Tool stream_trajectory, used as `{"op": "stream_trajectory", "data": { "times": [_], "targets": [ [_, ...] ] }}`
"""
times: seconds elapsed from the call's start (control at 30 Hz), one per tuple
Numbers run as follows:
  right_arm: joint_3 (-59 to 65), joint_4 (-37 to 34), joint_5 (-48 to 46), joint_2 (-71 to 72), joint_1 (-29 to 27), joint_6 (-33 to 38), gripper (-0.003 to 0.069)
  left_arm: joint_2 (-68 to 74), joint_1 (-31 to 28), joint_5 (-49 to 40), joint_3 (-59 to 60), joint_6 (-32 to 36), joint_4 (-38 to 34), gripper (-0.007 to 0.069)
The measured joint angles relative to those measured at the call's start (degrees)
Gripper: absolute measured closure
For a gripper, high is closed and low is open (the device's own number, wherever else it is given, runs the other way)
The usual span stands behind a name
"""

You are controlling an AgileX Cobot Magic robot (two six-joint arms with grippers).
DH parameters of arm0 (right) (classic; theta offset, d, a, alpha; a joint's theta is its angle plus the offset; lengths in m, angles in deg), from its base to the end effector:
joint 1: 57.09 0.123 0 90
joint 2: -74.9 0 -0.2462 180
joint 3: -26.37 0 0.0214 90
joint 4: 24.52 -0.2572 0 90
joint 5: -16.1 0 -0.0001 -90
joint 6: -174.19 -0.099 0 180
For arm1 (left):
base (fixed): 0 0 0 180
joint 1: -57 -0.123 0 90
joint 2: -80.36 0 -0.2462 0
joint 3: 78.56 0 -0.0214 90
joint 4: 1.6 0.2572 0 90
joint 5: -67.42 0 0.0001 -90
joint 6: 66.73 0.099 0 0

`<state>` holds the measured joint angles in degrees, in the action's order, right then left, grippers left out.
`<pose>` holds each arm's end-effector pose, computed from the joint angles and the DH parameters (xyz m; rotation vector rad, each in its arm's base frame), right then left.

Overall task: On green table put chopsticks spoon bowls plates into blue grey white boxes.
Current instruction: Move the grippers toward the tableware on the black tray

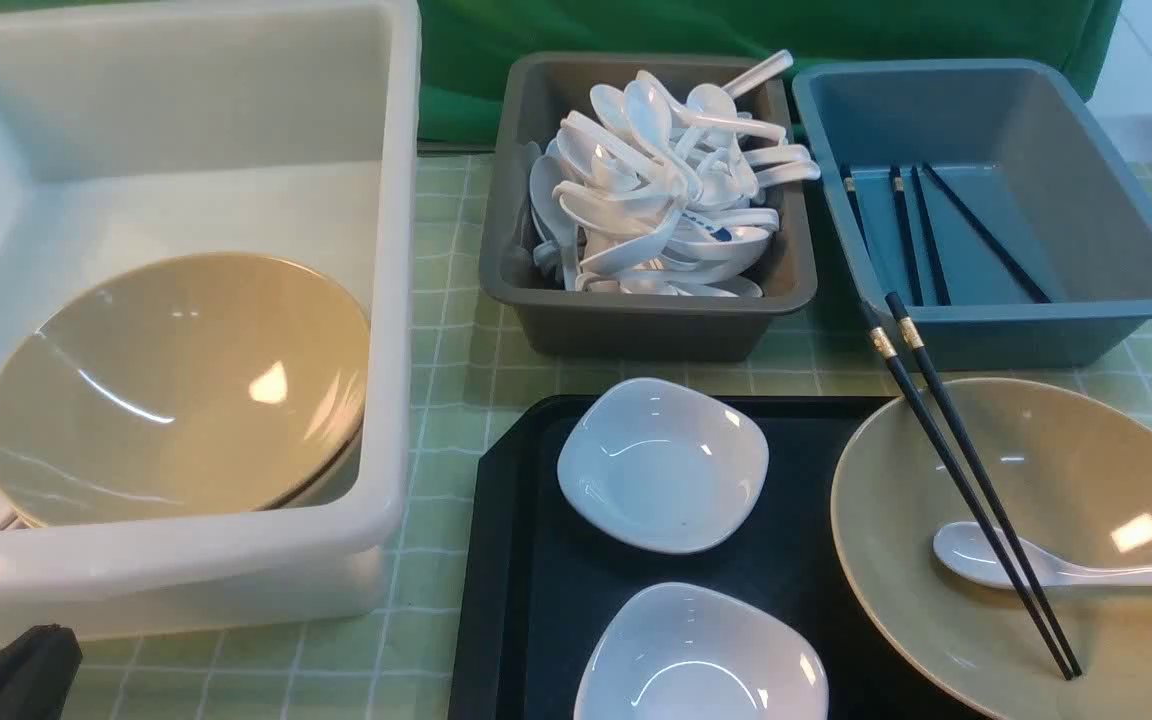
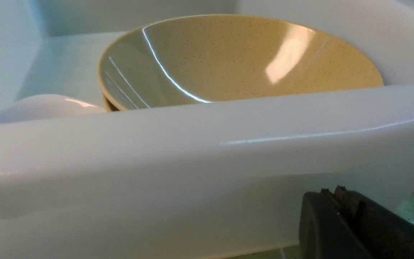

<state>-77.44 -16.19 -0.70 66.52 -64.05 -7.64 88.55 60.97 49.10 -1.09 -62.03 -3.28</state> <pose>0.1062 -0.0172 0.1852 0.0430 1.7700 -0.2028 0.1069 -0.0083 0.1749 0.1185 1.8108 -0.0191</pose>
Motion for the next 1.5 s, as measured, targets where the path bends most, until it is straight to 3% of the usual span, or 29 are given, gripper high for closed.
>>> {"op": "stream_trajectory", "data": {
  "times": [1.5],
  "targets": [
    [0.50, 0.00, 3.01, 0.00, 0.00, -0.04, 0.0421, 0.00, 0.00, 0.15, 0.00, -0.03, 0.54, 0.0627]
  ]
}}
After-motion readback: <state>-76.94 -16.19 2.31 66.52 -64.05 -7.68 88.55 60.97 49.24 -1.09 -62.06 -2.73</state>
